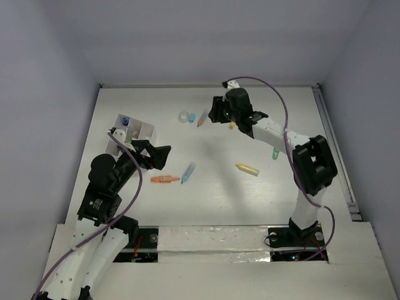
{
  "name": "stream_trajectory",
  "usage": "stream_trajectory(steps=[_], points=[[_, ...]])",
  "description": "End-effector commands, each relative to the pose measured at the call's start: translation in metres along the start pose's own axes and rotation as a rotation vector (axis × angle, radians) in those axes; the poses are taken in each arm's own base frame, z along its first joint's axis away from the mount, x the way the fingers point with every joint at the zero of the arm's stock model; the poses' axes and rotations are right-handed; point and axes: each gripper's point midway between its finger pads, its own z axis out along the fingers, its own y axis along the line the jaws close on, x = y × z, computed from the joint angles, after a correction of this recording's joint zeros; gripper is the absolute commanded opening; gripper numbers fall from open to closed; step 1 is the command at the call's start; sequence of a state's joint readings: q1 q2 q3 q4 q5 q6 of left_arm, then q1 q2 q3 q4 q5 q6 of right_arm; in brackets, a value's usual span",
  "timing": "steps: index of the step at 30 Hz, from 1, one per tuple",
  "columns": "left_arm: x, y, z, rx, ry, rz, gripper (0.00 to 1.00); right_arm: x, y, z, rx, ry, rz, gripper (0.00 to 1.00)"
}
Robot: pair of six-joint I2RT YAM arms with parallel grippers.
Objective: Sort the stationery into containers
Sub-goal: Pick up the stationery from the center of the board.
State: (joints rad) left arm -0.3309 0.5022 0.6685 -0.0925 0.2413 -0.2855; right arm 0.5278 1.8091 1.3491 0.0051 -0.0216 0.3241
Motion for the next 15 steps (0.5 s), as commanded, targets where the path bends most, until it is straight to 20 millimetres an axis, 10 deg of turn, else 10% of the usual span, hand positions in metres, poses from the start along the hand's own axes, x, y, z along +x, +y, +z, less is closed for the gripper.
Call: stream_trajectory(steps=[1, 10, 15], points=[[-0.022, -0.006, 0.002, 0.029, -0.071, 0.007, 0.99, -0.017, 0.03, 0.026, -0.078, 0.008, -0.067, 0.55], [-0.019, -0.005, 0.005, 0.027, -0.056, 0.007, 0.99, -0.009, 0.067, 0.115, -0.176, 0.102, -0.138, 0.16], [-0.018, -0.004, 0.006, 0.025, -0.051, 0.007, 0.99, -0.002, 0.09, 0.147, -0.194, 0.111, -0.213, 0.29]])
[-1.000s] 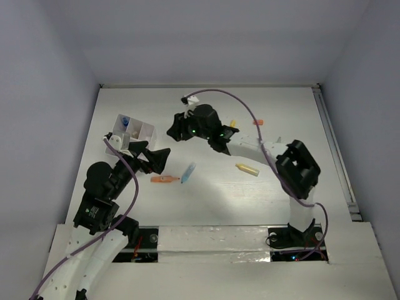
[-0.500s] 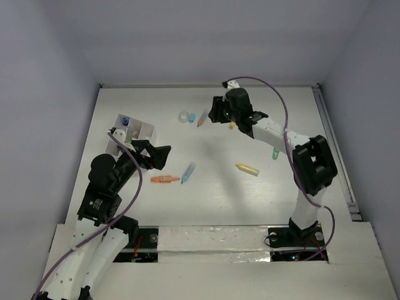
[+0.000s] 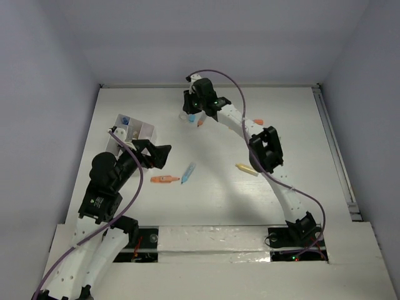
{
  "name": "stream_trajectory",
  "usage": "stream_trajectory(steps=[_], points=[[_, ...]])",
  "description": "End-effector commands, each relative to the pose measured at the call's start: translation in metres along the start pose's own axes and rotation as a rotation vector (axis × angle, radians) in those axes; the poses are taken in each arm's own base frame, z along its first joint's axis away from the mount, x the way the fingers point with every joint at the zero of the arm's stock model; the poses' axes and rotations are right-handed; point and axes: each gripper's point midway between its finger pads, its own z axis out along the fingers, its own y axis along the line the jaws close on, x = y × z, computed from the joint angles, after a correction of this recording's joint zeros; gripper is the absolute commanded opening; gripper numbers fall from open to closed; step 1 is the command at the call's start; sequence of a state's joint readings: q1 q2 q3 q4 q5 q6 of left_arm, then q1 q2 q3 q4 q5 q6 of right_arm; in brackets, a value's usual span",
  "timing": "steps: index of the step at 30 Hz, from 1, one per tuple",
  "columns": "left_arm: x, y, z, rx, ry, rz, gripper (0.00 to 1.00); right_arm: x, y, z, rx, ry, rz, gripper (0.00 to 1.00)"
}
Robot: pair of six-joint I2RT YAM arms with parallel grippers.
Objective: Sort the stationery into containers
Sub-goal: Pick up the stationery from the center of the board.
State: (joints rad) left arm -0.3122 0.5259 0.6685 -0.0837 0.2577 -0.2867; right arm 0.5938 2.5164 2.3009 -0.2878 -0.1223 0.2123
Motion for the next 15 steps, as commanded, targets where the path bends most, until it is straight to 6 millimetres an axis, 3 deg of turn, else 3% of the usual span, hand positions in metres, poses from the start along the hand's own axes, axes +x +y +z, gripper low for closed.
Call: stream_trajectory(steps=[1, 3, 5, 15], points=[[-0.019, -0.008, 0.001, 0.031, -0.061, 0.013, 0.99, -0.008, 0.032, 0.001, -0.058, 0.013, -0.077, 0.32], [-0.018, -0.008, 0.002, 0.032, -0.058, 0.013, 0.99, -0.008, 0.033, 0.006, -0.065, 0.003, -0.066, 0.42], [-0.018, -0.008, 0.003, 0.033, -0.056, 0.011, 0.99, 0.002, 0.036, 0.015, -0.068, 0.015, -0.064, 0.46], [-0.021, -0.006, 0.001, 0.025, -0.067, 0.012, 0.99, 0.043, 0.033, 0.042, -0.086, 0.08, 0.03, 0.49]])
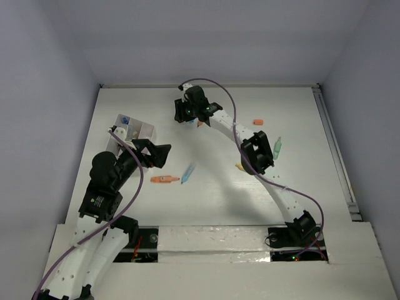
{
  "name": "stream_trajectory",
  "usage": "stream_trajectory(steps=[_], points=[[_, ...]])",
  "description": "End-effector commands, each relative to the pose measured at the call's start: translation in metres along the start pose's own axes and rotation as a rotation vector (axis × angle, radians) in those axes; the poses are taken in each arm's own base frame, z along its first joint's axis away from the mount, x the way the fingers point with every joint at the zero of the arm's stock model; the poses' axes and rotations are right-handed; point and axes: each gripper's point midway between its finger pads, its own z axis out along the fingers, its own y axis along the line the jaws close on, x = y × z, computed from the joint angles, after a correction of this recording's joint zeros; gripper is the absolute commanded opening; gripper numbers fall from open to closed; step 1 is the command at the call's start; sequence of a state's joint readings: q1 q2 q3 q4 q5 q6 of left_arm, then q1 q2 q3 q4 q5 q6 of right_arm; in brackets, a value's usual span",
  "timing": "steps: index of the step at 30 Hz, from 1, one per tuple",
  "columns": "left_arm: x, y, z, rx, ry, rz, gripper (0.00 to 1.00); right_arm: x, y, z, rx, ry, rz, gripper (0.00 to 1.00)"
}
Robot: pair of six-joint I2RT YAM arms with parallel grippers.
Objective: Sort the stationery into containers
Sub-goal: Pick up the stationery from the center of the board, then place the stationery in the storage box.
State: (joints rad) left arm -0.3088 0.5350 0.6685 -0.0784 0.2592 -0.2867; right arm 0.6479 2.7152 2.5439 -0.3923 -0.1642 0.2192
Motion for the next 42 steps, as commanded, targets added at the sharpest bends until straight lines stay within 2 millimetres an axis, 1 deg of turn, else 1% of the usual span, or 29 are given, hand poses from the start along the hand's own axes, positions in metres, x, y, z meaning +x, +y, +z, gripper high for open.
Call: stream_trajectory(steps=[1, 8, 11, 14, 16, 17, 18, 19, 20, 21, 22, 23, 24, 25, 26, 27, 28, 29, 30, 31, 33, 34, 35, 36, 37, 38, 39, 40, 42], points=[[-0.021, -0.008, -0.001, 0.03, -0.07, 0.014, 0.99, -0.001, 0.0, 0.006, -0.012, -0.015, 0.047, 0.49], [-0.024, -0.009, -0.004, 0.03, -0.082, 0.018, 0.99, 0.003, -0.004, 0.009, 0.009, -0.007, 0.079, 0.51], [-0.025, -0.01, -0.005, 0.033, -0.087, 0.019, 0.99, 0.019, -0.004, 0.01, 0.003, 0.043, 0.104, 0.48], [-0.026, -0.01, -0.006, 0.036, -0.09, 0.02, 0.99, 0.041, -0.004, 0.013, 0.016, 0.096, 0.106, 0.38], [-0.027, -0.011, -0.007, 0.038, -0.095, 0.02, 0.99, 0.058, 0.006, 0.016, 0.006, 0.131, 0.091, 0.29], [-0.027, -0.011, -0.007, 0.036, -0.095, 0.02, 0.99, 0.06, 0.005, 0.016, 0.008, 0.133, 0.087, 0.26], [-0.028, -0.011, -0.008, 0.038, -0.099, 0.021, 0.99, 0.061, 0.012, 0.017, 0.0, 0.129, 0.076, 0.19], [-0.028, -0.012, -0.008, 0.04, -0.102, 0.021, 0.99, 0.059, 0.013, 0.017, -0.003, 0.122, 0.074, 0.13], [-0.029, -0.012, -0.008, 0.039, -0.104, 0.022, 0.99, 0.058, 0.022, 0.017, -0.018, 0.117, 0.062, 0.08], [-0.029, -0.012, -0.009, 0.04, -0.106, 0.022, 0.99, 0.05, 0.031, 0.015, -0.037, 0.092, 0.05, 0.0], [-0.03, -0.012, -0.009, 0.039, -0.108, 0.023, 0.99, 0.038, 0.036, 0.008, -0.046, 0.068, 0.049, 0.0], [-0.03, -0.012, -0.009, 0.039, -0.108, 0.023, 0.99, 0.032, 0.038, 0.009, -0.053, 0.044, 0.045, 0.0], [-0.03, -0.013, -0.01, 0.041, -0.111, 0.023, 0.99, 0.011, 0.045, 0.0, -0.075, -0.014, 0.042, 0.0], [-0.03, -0.013, -0.01, 0.041, -0.111, 0.023, 0.99, 0.001, 0.051, -0.007, -0.09, -0.042, 0.042, 0.0], [-0.031, -0.013, -0.01, 0.04, -0.113, 0.023, 0.99, -0.013, 0.058, -0.015, -0.114, -0.077, 0.039, 0.0], [-0.031, -0.013, -0.011, 0.04, -0.115, 0.024, 0.99, -0.026, 0.066, -0.035, -0.132, -0.103, 0.044, 0.0], [-0.032, -0.013, -0.011, 0.041, -0.117, 0.026, 0.99, -0.046, 0.083, -0.047, -0.176, -0.175, 0.03, 0.0], [-0.032, -0.014, -0.013, 0.042, -0.12, 0.027, 0.99, -0.053, 0.098, -0.06, -0.221, -0.198, 0.03, 0.0], [-0.035, -0.016, -0.014, 0.049, -0.129, 0.029, 0.99, -0.064, 0.106, -0.073, -0.253, -0.233, 0.033, 0.0], [-0.036, -0.018, -0.016, 0.062, -0.132, 0.035, 0.99, -0.068, 0.134, -0.095, -0.323, -0.275, 0.017, 0.0], [-0.041, -0.024, -0.02, 0.084, -0.152, 0.044, 0.99, -0.064, 0.168, -0.113, -0.426, -0.285, 0.005, 0.0], [-0.042, -0.028, -0.022, 0.105, -0.155, 0.05, 0.99, -0.066, 0.184, -0.122, -0.467, -0.312, -0.006, 0.0], [-0.043, -0.03, -0.023, 0.114, -0.159, 0.052, 0.99, -0.055, 0.207, -0.129, -0.528, -0.292, -0.016, 0.0], [-0.044, -0.032, -0.025, 0.125, -0.165, 0.055, 0.99, -0.051, 0.219, -0.133, -0.568, -0.281, 0.015, 0.0], [-0.044, -0.034, -0.026, 0.136, -0.164, 0.057, 0.99, -0.056, 0.232, -0.139, -0.624, -0.31, 0.019, 0.0], [-0.044, -0.036, -0.028, 0.142, -0.168, 0.059, 0.99, -0.043, 0.25, -0.142, -0.697, -0.275, 0.053, 0.0], [-0.044, -0.036, -0.029, 0.147, -0.168, 0.062, 0.99, -0.04, 0.259, -0.144, -0.735, -0.275, 0.064, 0.0], [-0.044, -0.037, -0.03, 0.151, -0.171, 0.063, 0.99, -0.045, 0.271, -0.15, -0.788, -0.316, 0.063, 0.0], [-0.046, -0.039, -0.032, 0.156, -0.177, 0.067, 0.99, -0.032, 0.293, -0.148, -0.869, -0.289, 0.091, 0.0]])
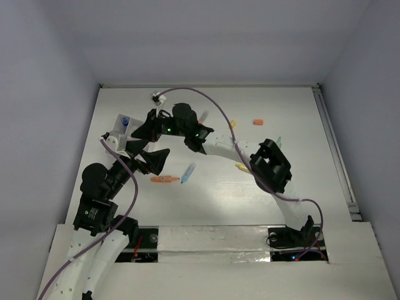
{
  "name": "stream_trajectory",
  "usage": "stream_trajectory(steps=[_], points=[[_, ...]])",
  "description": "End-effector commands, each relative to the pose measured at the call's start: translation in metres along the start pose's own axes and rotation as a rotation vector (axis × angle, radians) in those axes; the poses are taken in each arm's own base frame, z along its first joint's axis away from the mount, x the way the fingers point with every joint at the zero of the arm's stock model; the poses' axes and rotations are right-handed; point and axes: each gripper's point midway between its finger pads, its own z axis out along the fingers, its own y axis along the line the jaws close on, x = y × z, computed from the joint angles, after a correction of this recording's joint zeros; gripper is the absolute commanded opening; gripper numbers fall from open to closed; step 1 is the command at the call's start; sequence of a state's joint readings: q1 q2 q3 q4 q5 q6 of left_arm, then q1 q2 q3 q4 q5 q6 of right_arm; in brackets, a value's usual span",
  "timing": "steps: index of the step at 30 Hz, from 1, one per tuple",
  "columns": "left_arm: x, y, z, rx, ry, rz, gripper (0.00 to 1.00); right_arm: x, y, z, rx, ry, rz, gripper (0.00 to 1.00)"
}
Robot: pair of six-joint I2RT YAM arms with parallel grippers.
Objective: Sort the stationery into containers
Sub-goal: Place the stationery in the storage box.
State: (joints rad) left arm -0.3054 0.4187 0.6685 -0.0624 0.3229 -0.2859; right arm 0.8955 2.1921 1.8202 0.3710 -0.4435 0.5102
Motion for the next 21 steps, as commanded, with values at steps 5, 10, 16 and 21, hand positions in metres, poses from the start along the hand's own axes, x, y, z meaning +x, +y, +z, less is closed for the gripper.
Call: stream_trajectory(steps=[5, 10, 16, 21], points=[[-0.029, -0.014, -0.007, 0.047, -0.097, 0.044, 0.99, 0.02, 0.041, 0.027, -0.244, -0.052, 0.116, 0.0], [-0.028, -0.016, -0.007, 0.06, -0.093, 0.043, 0.99, 0.042, 0.038, 0.039, -0.259, 0.034, 0.126, 0.01], [-0.029, -0.018, -0.01, 0.069, -0.098, 0.046, 0.99, 0.055, 0.029, 0.049, -0.261, 0.072, 0.128, 0.01], [-0.029, -0.02, -0.01, 0.076, -0.097, 0.049, 0.99, 0.057, 0.024, 0.063, -0.283, 0.066, 0.132, 0.02]])
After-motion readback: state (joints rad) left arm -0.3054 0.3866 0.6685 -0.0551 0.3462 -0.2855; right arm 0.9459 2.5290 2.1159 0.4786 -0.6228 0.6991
